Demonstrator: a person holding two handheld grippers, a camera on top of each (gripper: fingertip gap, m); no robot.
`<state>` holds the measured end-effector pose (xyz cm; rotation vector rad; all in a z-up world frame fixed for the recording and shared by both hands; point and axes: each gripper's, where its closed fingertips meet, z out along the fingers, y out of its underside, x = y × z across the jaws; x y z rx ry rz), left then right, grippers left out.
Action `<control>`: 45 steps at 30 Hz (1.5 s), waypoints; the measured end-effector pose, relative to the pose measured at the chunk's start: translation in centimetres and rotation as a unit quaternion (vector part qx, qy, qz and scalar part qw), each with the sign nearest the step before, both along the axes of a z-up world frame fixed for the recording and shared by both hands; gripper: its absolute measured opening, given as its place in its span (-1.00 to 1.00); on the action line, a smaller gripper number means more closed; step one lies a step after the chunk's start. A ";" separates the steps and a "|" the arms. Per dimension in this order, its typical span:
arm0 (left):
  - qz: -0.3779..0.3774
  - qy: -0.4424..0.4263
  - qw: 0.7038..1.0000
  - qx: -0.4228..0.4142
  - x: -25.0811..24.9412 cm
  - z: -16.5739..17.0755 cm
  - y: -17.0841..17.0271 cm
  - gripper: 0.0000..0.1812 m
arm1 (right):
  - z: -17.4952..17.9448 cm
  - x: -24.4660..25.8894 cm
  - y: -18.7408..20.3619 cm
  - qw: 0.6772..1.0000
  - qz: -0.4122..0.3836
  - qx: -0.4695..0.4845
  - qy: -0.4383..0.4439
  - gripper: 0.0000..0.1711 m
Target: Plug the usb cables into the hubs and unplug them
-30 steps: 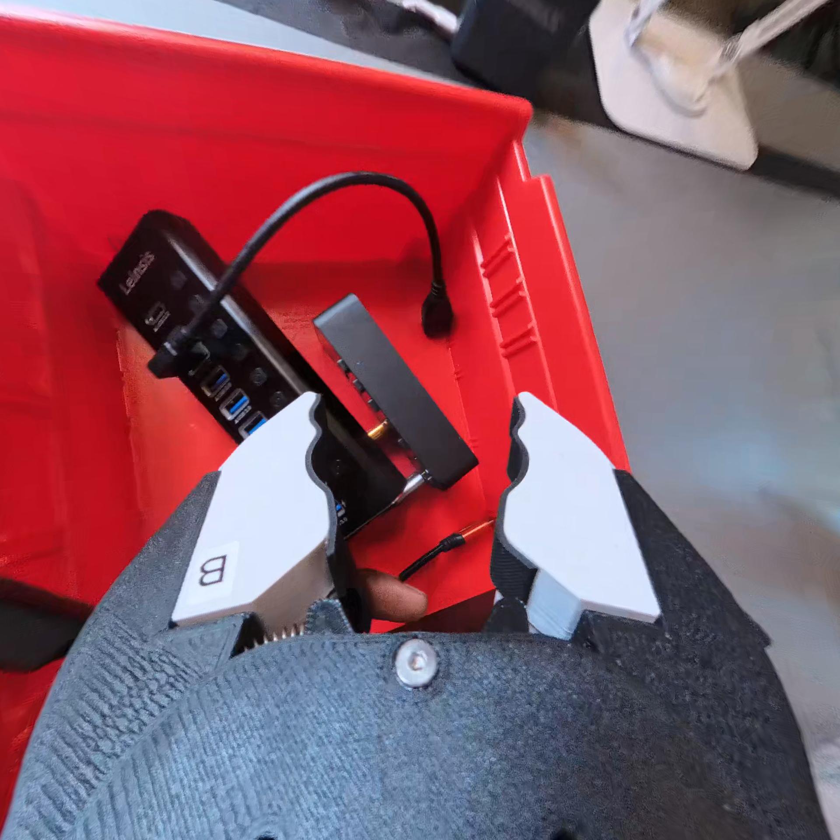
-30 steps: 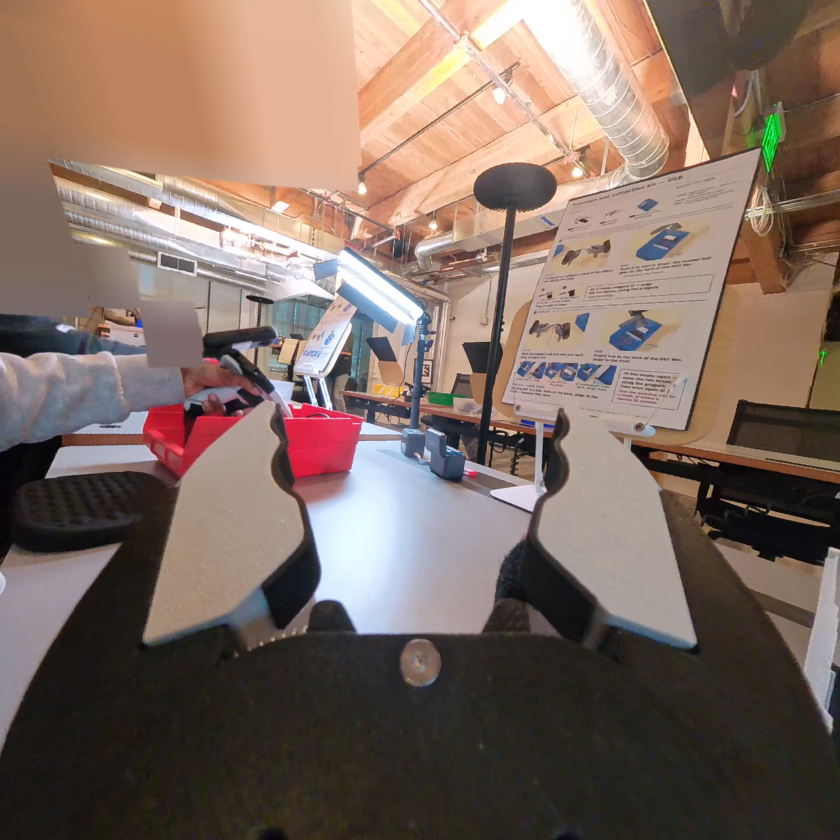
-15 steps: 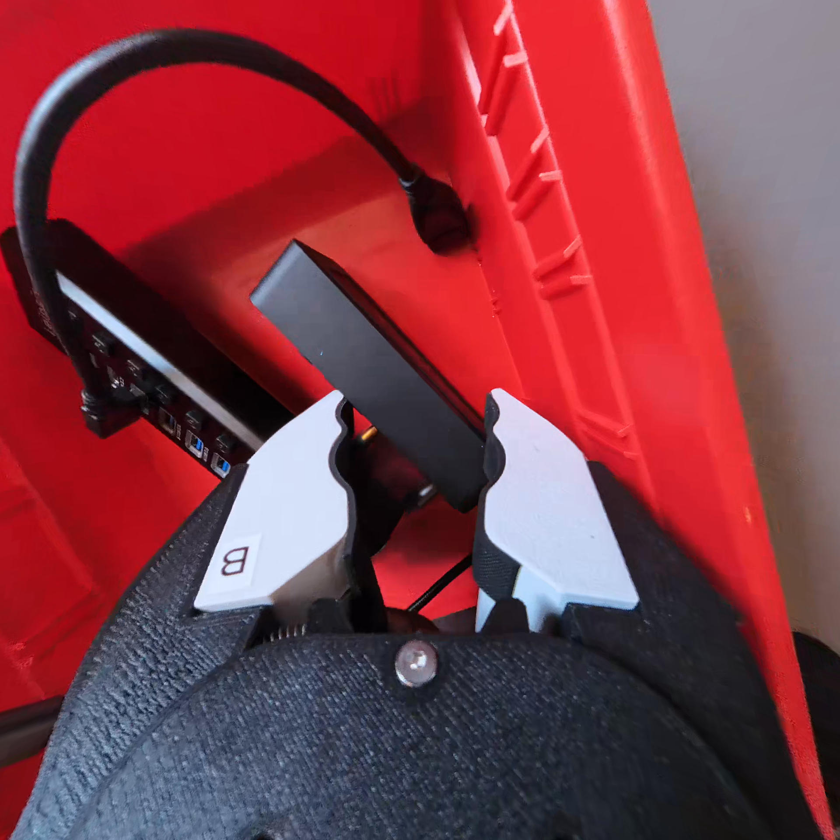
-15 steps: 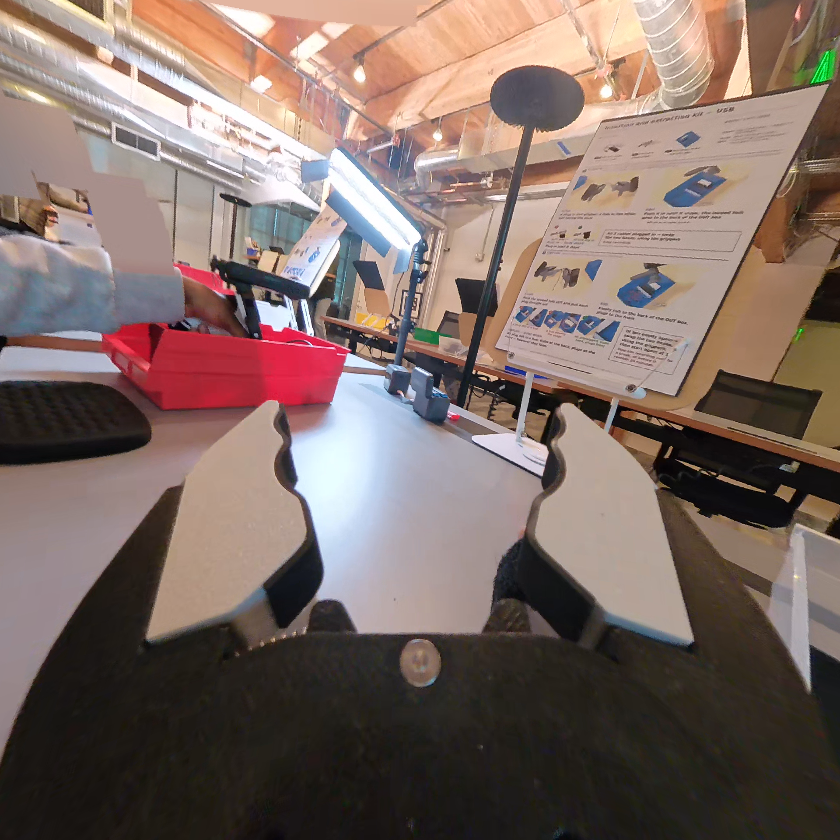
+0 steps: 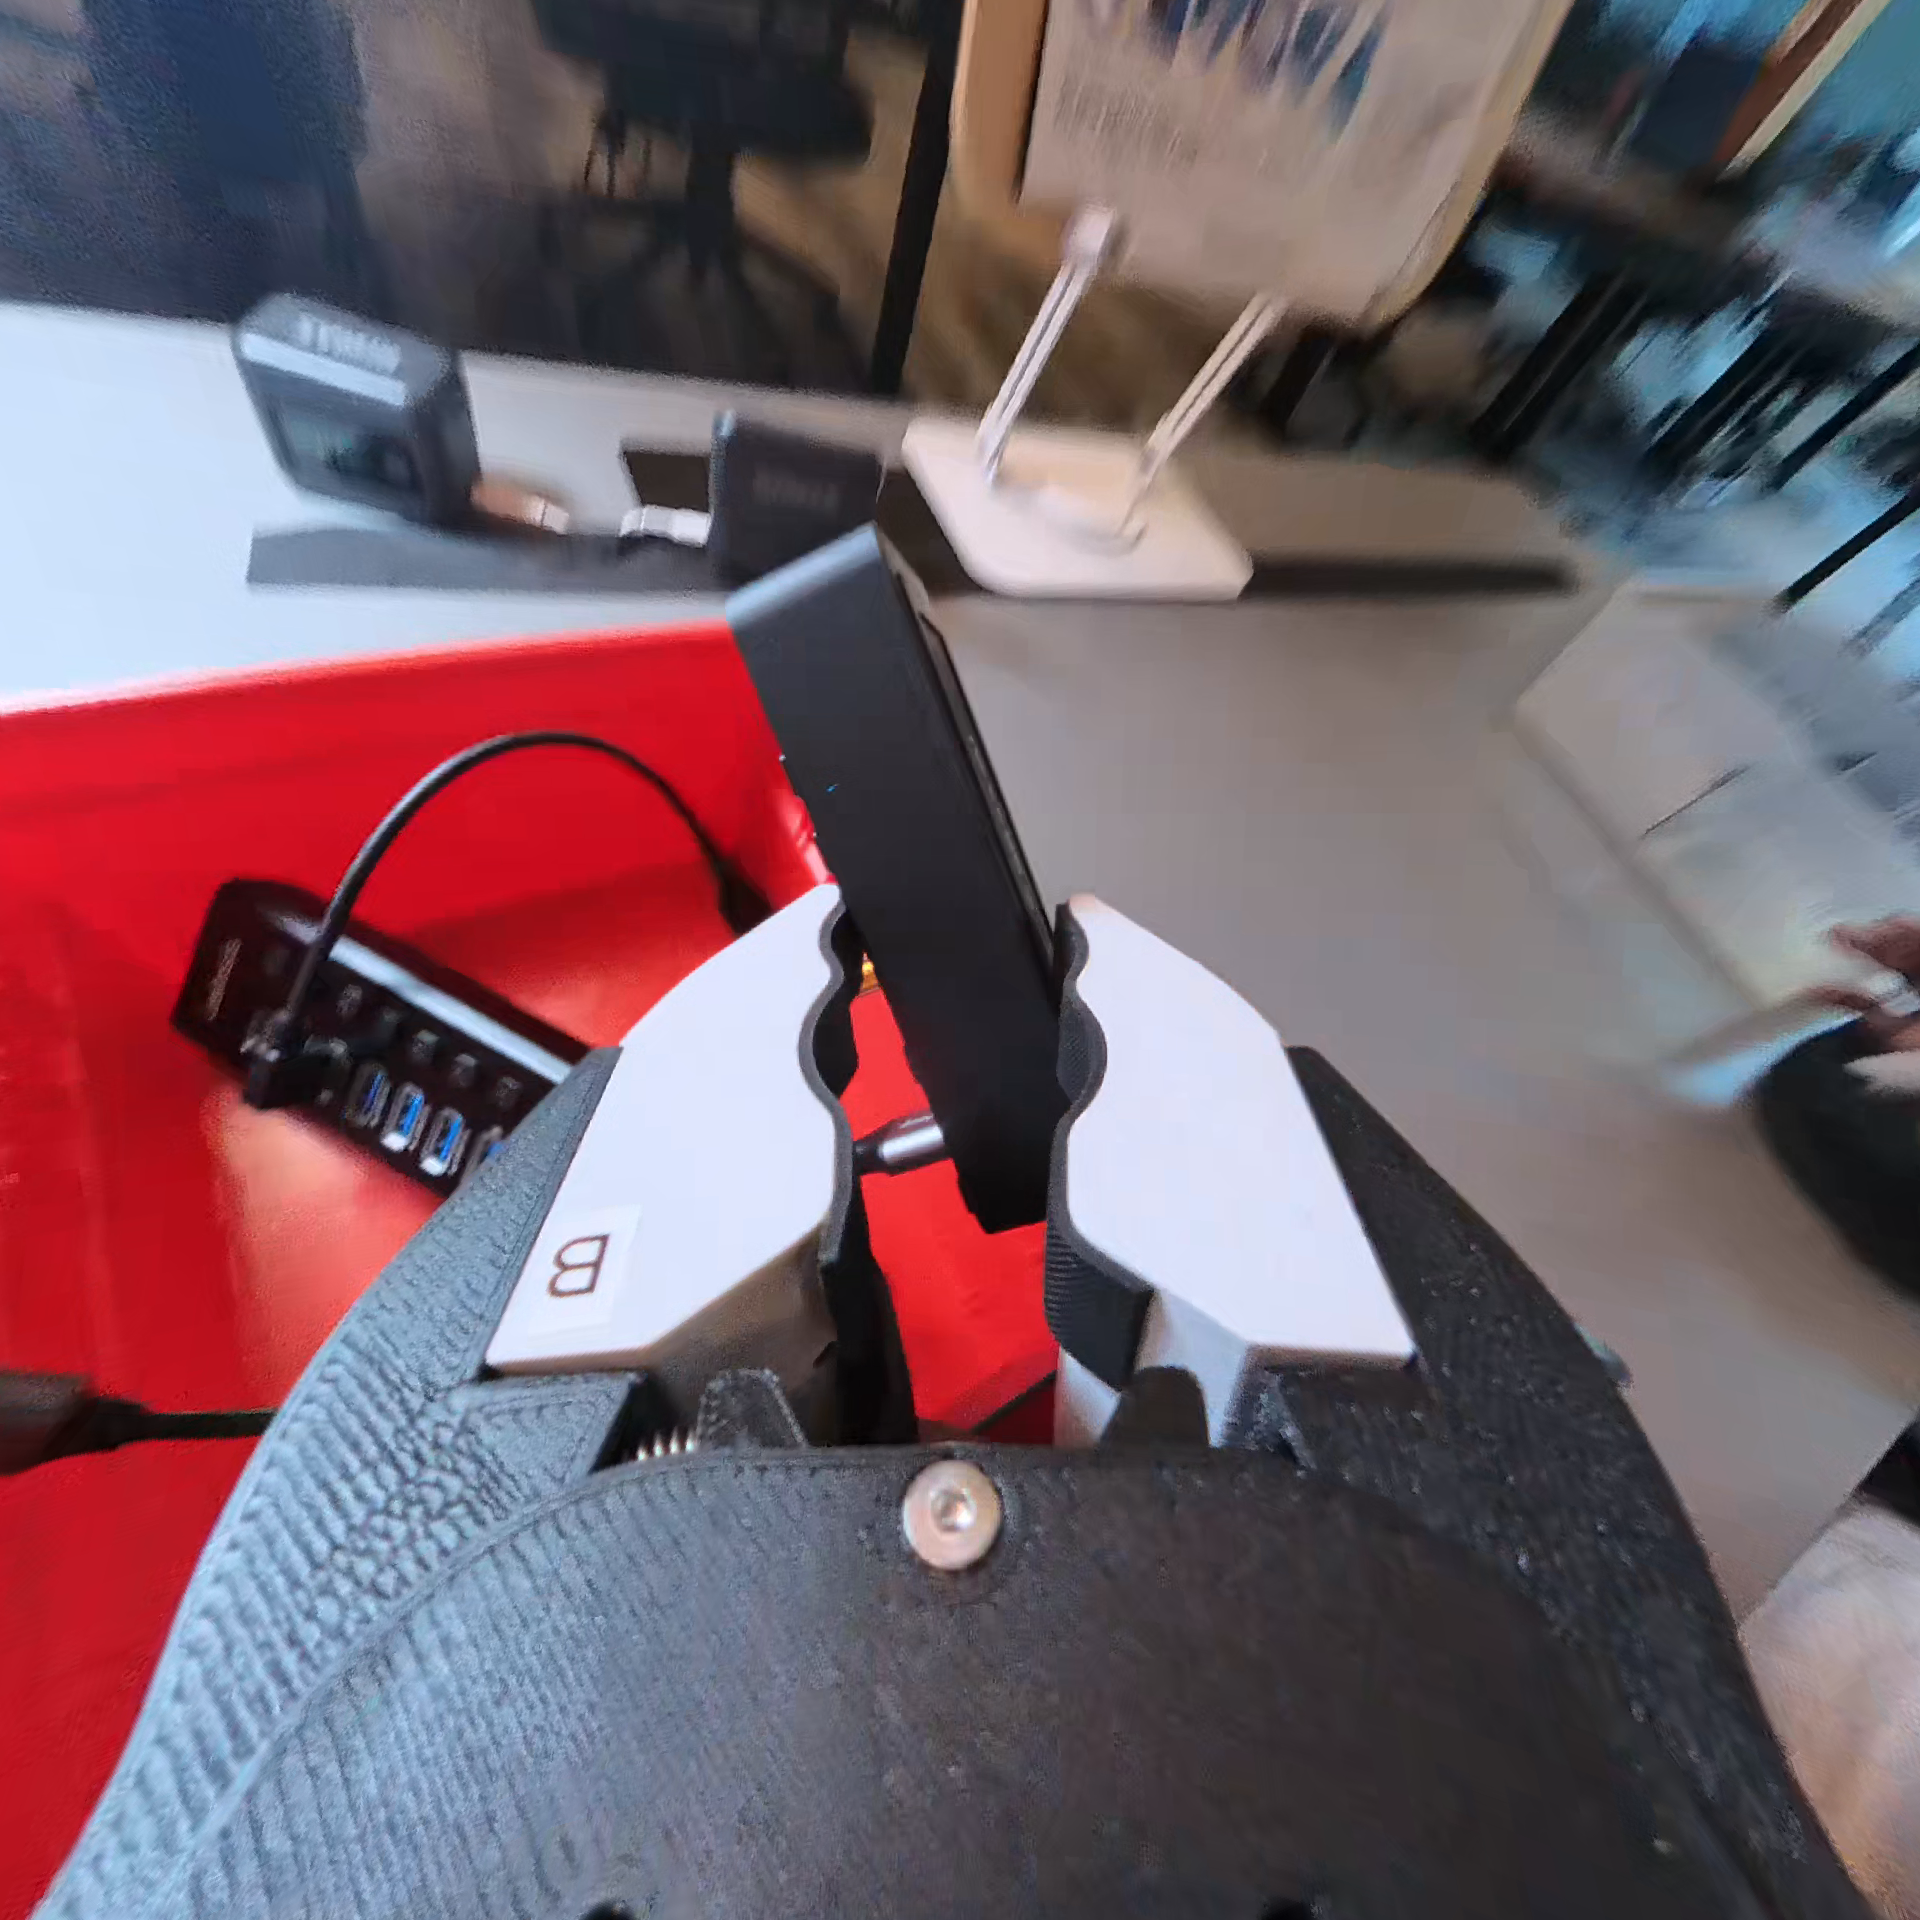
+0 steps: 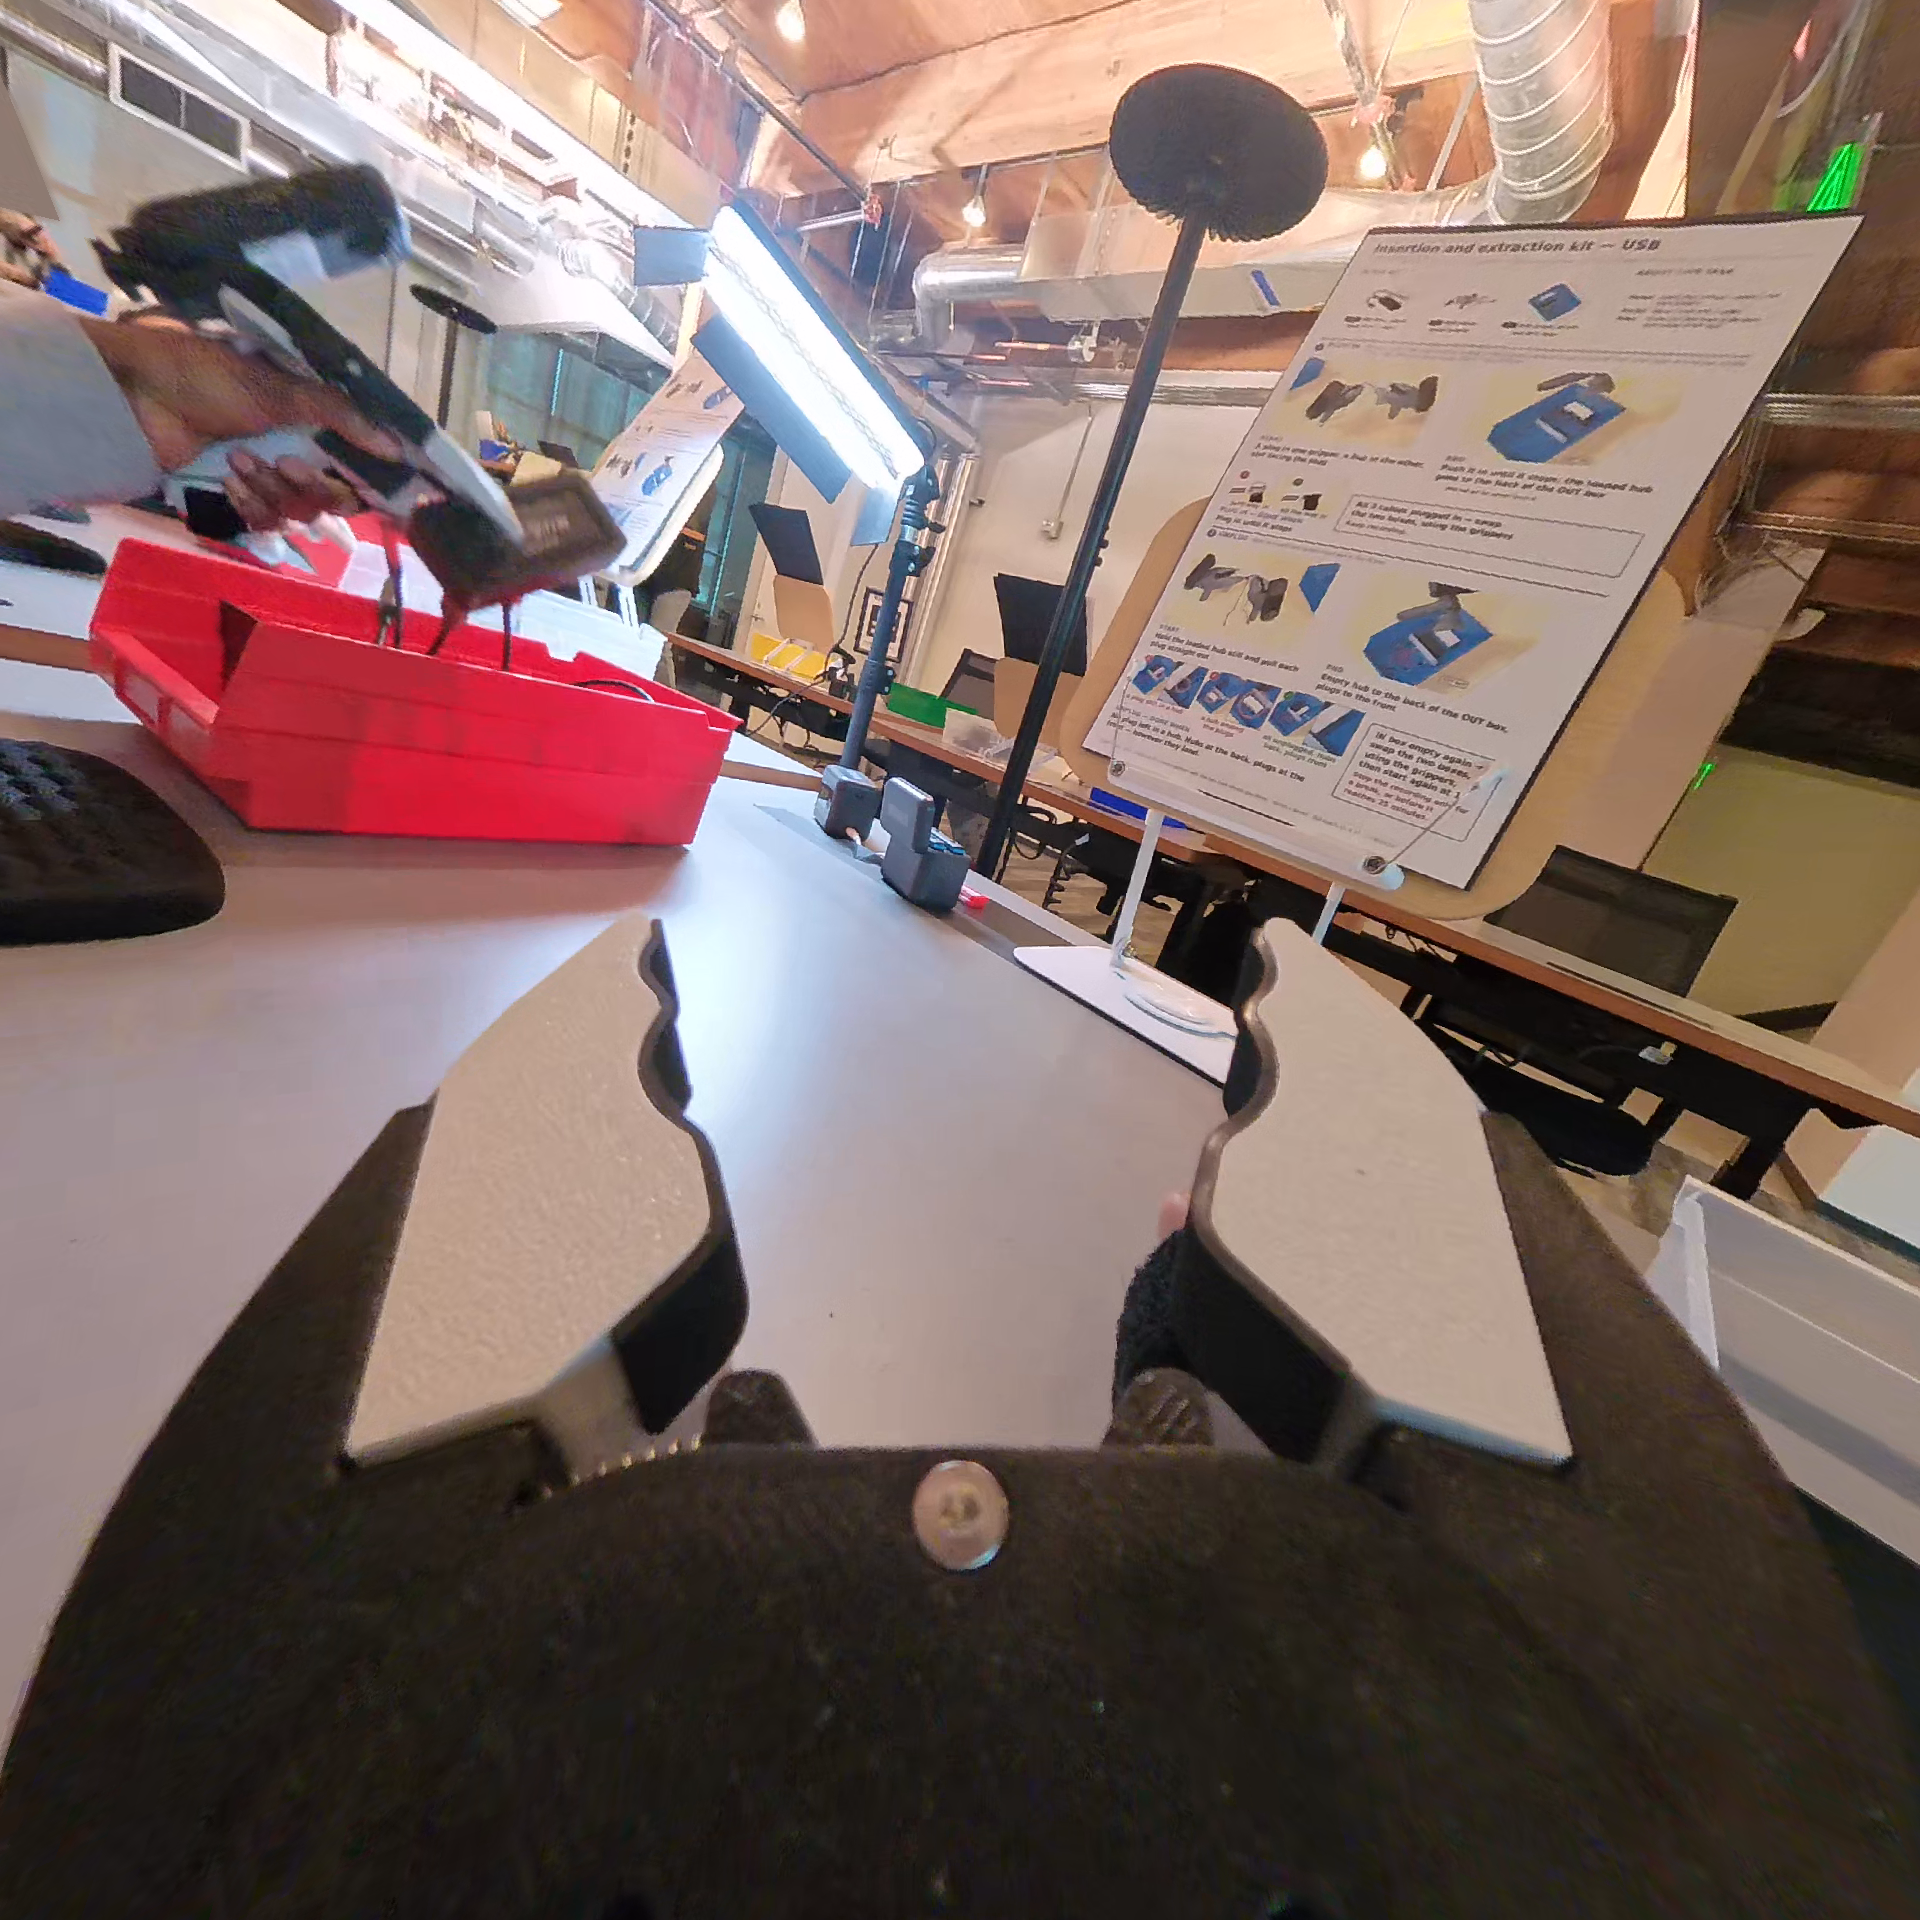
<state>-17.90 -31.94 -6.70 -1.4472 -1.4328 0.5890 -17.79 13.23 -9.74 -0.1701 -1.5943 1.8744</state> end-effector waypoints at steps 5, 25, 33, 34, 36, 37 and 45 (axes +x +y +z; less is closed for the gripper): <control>-0.022 0.159 0.977 0.140 0.9 6.1 0.8 -0.66 | -0.1 -0.2 0.0 1.000 -0.007 0.005 0.003 0.19; 0.013 0.424 0.891 -0.164 0.4 16.4 12.5 -0.66 | 1.9 0.0 -0.2 0.999 0.016 -0.049 -0.010 -0.07; 0.041 0.487 0.742 -0.459 -1.2 11.9 22.0 -0.66 | 6.6 0.7 -5.8 0.994 0.088 -0.033 -0.051 -0.16; 0.033 0.496 0.721 -0.482 -1.1 11.1 23.4 -0.66 | 7.4 1.2 -6.7 0.990 0.121 -0.040 -0.066 -0.16; 0.007 0.514 0.693 -0.506 -0.7 9.2 26.3 -0.66 | 8.5 1.4 -8.5 0.975 0.182 -0.048 -0.122 -0.14; -0.006 0.517 0.681 -0.518 -0.5 8.2 27.6 -0.66 | 8.9 1.3 -9.2 0.966 0.209 -0.055 -0.145 -0.11; -0.089 0.516 0.669 -0.527 -0.4 1.2 32.8 -0.66 | 6.1 1.1 -13.6 0.940 0.293 -0.079 -0.155 -0.05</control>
